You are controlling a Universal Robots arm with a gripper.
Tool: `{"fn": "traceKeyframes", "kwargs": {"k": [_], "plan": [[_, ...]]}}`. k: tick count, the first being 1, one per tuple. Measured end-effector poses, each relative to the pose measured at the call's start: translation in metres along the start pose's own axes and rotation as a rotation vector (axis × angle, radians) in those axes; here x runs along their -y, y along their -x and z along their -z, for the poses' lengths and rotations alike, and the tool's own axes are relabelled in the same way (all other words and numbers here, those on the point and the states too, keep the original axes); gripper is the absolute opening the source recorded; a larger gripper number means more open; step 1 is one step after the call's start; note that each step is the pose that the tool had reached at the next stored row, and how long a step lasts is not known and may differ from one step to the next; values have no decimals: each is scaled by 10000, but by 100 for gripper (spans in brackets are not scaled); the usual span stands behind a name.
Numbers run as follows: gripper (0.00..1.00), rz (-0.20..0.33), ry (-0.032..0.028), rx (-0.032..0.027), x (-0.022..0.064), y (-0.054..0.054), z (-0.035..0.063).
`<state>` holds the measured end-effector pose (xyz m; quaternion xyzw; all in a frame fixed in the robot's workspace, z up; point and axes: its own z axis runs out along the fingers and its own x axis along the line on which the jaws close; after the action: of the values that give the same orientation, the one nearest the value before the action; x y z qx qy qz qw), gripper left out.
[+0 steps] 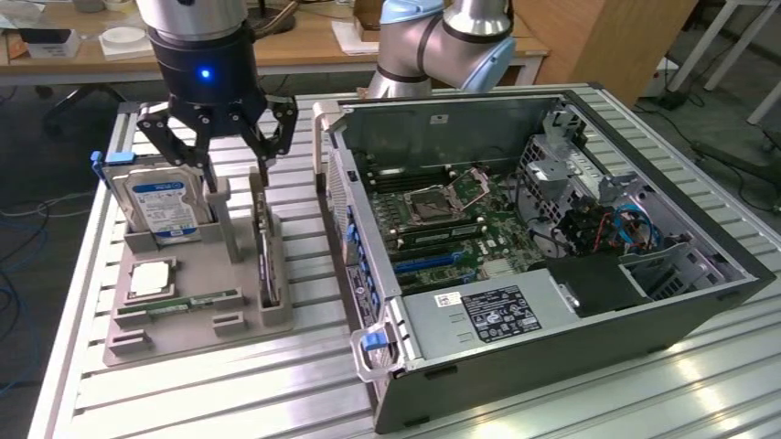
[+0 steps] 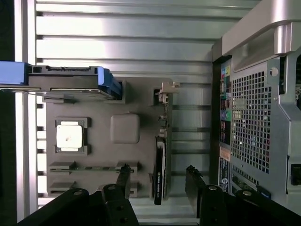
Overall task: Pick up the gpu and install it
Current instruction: 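Pick up the gpu and move the gpu toward the slot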
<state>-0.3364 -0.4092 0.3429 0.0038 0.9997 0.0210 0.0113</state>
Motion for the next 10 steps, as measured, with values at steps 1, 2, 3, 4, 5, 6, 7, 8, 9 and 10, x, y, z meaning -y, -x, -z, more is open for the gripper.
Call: {"fn": "traceKeyframes", "kwargs": {"k": [1, 2, 3, 4, 5, 6, 7, 8, 9, 10], "plan": [[59, 0, -1, -2, 1, 4, -8], [59, 1, 0, 0, 3, 5, -20], [59, 2, 0, -2, 8, 5, -32], [59, 3, 0, -2, 13, 5, -45], [59, 2, 0, -2, 14, 5, -59], [59, 2, 0, -2, 15, 4, -76], [59, 1, -1, -2, 16, 3, -93], [59, 1, 0, -2, 17, 3, -109], [59, 3, -1, -2, 21, 4, -125], [59, 3, -1, -1, 24, 3, -143]]}}
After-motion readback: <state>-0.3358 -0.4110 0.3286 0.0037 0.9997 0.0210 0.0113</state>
